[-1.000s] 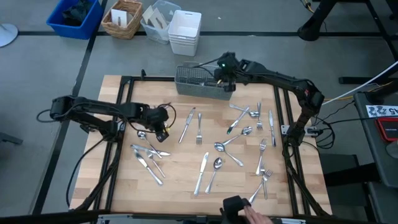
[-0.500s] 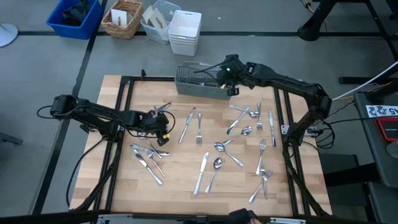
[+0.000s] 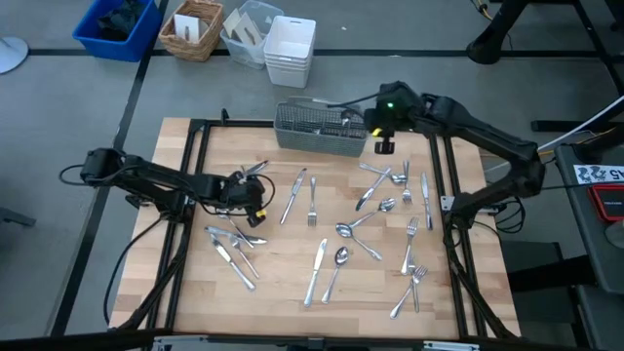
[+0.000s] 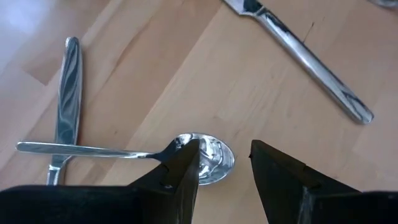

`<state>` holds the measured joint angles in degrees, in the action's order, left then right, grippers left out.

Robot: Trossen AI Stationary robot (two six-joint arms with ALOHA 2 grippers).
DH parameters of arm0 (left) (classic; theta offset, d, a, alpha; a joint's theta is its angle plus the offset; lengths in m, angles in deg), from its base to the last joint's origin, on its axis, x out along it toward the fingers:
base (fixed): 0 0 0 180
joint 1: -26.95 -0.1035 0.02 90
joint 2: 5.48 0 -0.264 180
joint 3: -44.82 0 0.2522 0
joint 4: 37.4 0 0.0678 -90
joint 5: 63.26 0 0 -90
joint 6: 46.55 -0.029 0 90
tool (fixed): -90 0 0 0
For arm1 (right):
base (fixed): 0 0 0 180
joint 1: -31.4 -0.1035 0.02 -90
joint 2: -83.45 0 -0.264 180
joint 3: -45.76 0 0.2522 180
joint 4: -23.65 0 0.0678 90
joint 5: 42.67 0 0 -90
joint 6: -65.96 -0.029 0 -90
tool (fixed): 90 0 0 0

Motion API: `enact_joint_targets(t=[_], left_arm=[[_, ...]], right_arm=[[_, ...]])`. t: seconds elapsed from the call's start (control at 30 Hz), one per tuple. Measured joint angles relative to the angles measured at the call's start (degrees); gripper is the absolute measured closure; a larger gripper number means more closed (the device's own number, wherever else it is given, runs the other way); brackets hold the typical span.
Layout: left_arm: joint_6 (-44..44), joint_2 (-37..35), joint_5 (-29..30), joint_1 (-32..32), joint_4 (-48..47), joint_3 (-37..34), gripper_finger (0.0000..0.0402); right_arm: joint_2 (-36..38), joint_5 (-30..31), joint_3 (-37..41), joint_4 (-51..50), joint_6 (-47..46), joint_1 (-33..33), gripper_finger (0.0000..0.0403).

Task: Sort silverware
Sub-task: Put the spoon into the gray silverware organizer

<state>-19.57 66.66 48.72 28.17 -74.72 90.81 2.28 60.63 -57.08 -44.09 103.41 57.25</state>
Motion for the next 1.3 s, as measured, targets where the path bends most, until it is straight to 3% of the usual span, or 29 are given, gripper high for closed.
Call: enact_joint_targets(t=[0.47, 0.83, 0.97, 1.17, 1.3], left_arm=[[0.0, 5.8, 0.5, 0.0, 0.8, 0.0, 0.0266], [0.0, 10.8, 6.5, 0.0, 1.1, 0.0, 0.0269], [0.0, 11.2, 6.5, -0.1, 2.0, 0.0, 0.0297], [-0.4, 11.2, 8.4, -0.2, 2.2, 0.0, 0.0379], [0.1, 11.2, 8.7, -0.2, 3.2, 0.1, 0.0384]], right_arm=[[4.5, -4.6, 0.0, 0.0, -0.2, 0.0, 0.0288], [4.4, -7.1, 0.0, -0.2, -0.1, 0.0, 0.0288], [4.4, -7.4, 0.0, -0.2, -0.1, 0.0, 0.0288], [4.4, -8.6, 0.0, -0.3, -0.2, 0.0, 0.0288], [4.4, -9.0, 0.0, -0.7, -0.1, 0.0, 0.0288]])
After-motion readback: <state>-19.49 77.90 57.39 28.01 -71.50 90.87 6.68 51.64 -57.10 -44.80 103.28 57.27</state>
